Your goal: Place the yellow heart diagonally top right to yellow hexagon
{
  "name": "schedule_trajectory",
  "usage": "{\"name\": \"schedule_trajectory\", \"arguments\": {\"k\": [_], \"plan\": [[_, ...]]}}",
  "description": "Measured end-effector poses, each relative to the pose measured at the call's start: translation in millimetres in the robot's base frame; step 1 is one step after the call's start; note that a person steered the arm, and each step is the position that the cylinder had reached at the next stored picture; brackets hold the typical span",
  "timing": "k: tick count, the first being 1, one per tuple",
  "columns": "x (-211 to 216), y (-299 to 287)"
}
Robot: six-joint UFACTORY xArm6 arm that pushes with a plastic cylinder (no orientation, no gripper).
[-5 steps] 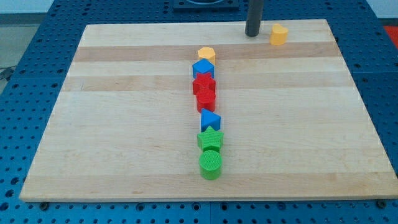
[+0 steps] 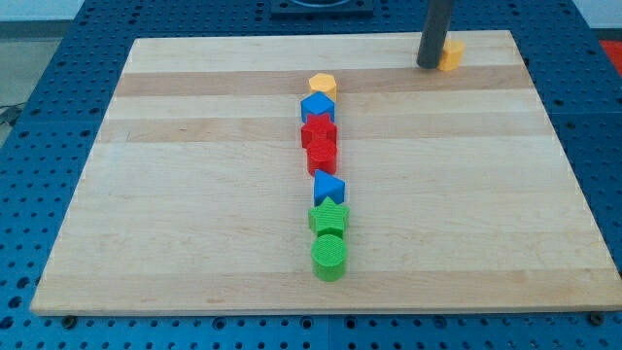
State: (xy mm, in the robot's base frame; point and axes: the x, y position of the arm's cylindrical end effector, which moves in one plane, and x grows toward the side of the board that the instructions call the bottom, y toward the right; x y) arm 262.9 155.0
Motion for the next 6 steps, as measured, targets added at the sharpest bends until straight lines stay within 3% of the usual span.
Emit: {"name": "schedule_trajectory", "arguments": {"k": [4, 6], "plan": [[-40.5, -2.8], [-14.9, 26.0]]}}
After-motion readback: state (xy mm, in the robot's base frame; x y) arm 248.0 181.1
